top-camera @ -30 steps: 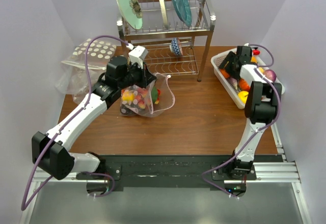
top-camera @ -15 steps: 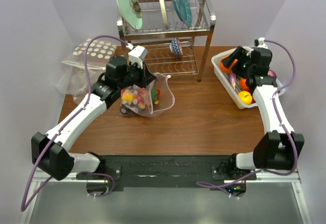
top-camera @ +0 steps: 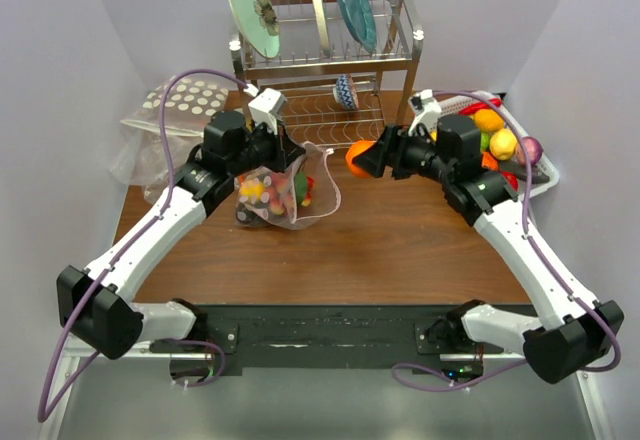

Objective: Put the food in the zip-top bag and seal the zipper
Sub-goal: Pick up the fake fruit from the bin, then place the fake fruit in the zipper food storage bag.

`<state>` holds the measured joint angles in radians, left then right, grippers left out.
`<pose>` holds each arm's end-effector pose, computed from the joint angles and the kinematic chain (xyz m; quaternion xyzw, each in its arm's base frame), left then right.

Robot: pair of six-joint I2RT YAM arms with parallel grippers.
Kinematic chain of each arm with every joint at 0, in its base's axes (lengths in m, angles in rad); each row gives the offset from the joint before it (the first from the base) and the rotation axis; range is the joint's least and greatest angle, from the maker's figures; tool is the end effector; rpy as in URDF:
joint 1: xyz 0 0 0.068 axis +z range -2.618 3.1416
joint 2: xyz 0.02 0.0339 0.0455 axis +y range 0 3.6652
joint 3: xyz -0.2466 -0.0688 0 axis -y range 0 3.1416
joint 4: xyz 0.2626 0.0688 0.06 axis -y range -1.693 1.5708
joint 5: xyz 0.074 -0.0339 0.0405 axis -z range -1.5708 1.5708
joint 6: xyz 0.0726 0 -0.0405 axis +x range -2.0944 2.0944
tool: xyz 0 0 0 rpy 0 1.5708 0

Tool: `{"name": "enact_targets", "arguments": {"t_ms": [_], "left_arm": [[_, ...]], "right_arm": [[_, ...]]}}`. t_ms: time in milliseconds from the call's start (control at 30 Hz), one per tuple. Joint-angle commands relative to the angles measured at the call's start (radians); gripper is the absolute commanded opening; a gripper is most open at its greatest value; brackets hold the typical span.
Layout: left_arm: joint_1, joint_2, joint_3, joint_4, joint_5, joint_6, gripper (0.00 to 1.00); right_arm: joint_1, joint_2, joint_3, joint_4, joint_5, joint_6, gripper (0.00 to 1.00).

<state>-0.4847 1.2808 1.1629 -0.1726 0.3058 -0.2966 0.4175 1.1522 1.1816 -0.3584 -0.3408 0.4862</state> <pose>0.3035 -0.1845 0.3375 0.1650 0.7806 -0.3377 0.4994 0.2784 0.1500 0.3605 -0.0711 0.8045 0.3744 0.4556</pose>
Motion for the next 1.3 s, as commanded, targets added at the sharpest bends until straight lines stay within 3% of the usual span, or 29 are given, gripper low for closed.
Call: {"name": "enact_targets", "arguments": {"t_ms": [0, 333, 633, 700, 733, 1033, 1267], "left_arm": [[0.005, -0.04, -0.002, 0.062, 0.0, -0.003, 0.0], [0.005, -0.044, -0.002, 0.062, -0.001, 0.002, 0.0], [0.005, -0.049, -0.002, 0.064, -0.002, 0.004, 0.0], [0.005, -0.052, -0.003, 0.065, -0.004, 0.004, 0.0], [0.005, -0.054, -0.005, 0.064, -0.005, 0.004, 0.0], [0.005, -0.052, -0.005, 0.067, -0.008, 0.005, 0.0], [0.005, -0.052, -0.005, 0.065, -0.007, 0.004, 0.0]], "right_arm": [[0.096, 0.026, -0.016, 0.036, -0.037, 0.012, 0.58], [0.263, 0.132, 0.029, 0.104, 0.032, 0.023, 0.58], [0.314, 0.257, 0.09, 0.101, 0.146, 0.04, 0.62], [0.317, 0.28, 0.108, 0.111, 0.141, 0.043, 0.8], [0.32, 0.287, 0.116, 0.107, 0.134, 0.043, 0.98], [0.325, 0.21, 0.168, 0.013, 0.193, -0.003, 0.97], [0.299, 0.139, 0.279, -0.227, 0.606, -0.13, 0.93]]}}
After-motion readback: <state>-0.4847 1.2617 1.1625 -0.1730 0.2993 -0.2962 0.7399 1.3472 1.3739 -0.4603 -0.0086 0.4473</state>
